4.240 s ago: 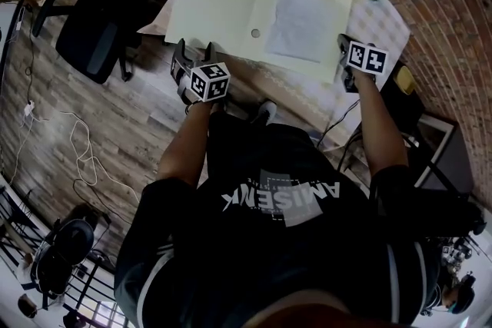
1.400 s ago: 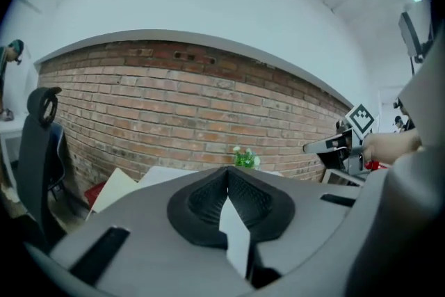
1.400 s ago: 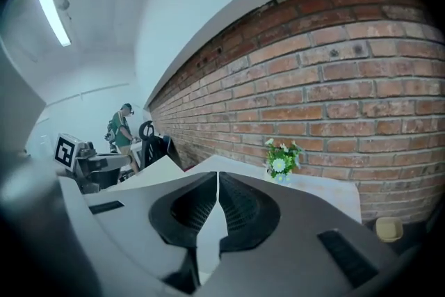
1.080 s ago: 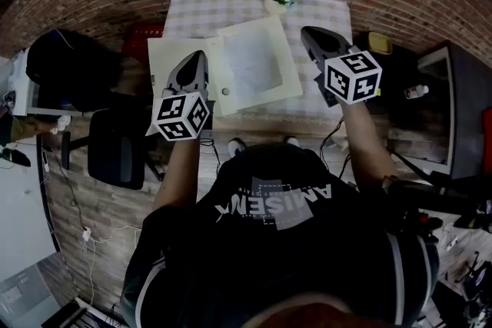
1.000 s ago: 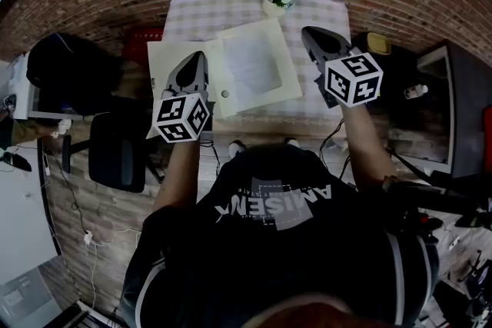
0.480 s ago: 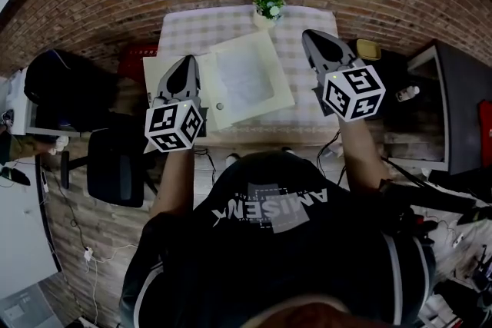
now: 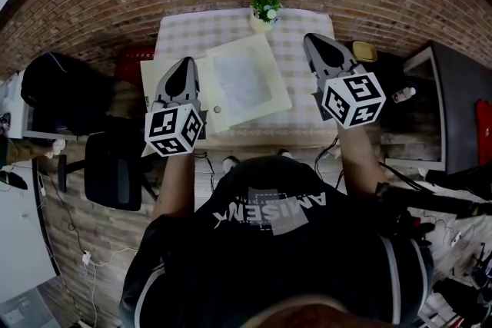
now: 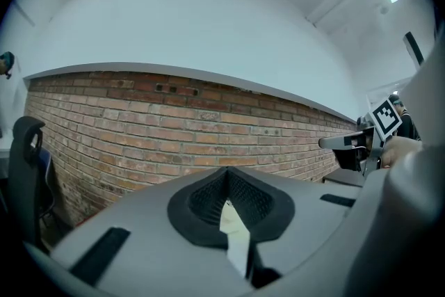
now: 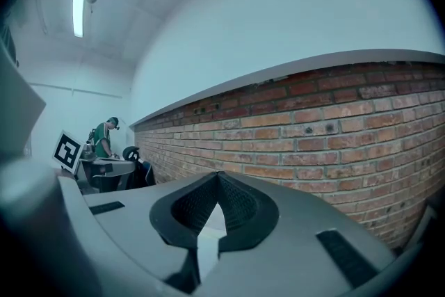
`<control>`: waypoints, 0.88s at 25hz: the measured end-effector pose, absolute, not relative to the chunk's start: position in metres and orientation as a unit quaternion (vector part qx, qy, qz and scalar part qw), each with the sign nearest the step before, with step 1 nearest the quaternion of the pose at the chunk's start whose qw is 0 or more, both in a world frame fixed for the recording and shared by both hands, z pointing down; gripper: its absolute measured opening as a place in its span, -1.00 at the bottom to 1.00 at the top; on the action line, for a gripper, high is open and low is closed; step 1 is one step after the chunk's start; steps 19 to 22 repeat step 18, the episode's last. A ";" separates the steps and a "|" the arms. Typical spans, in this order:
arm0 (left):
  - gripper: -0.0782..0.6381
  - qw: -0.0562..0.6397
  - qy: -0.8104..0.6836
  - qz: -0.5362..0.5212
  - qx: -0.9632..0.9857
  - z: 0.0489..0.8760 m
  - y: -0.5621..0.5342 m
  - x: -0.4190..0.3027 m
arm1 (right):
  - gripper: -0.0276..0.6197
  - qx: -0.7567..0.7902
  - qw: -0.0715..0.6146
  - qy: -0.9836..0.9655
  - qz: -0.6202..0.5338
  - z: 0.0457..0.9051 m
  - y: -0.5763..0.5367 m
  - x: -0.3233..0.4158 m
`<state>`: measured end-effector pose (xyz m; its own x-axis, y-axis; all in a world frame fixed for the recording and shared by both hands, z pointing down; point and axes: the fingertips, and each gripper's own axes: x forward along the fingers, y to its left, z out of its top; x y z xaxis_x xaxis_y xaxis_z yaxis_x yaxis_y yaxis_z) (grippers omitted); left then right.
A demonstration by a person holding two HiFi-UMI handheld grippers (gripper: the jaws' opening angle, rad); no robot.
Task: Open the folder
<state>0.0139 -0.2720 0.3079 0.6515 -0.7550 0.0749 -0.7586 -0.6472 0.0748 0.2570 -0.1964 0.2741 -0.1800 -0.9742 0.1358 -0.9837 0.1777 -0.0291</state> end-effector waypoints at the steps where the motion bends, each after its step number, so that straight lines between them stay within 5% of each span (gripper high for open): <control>1: -0.75 0.048 -0.418 0.020 0.907 0.308 -0.273 0.013 | -0.79 0.639 0.043 -0.766 0.054 0.274 -0.198 0.257; 22: -0.75 0.047 -0.427 0.021 0.903 0.305 -0.281 0.011 | -0.79 0.644 0.040 -0.762 0.050 0.270 -0.202 0.260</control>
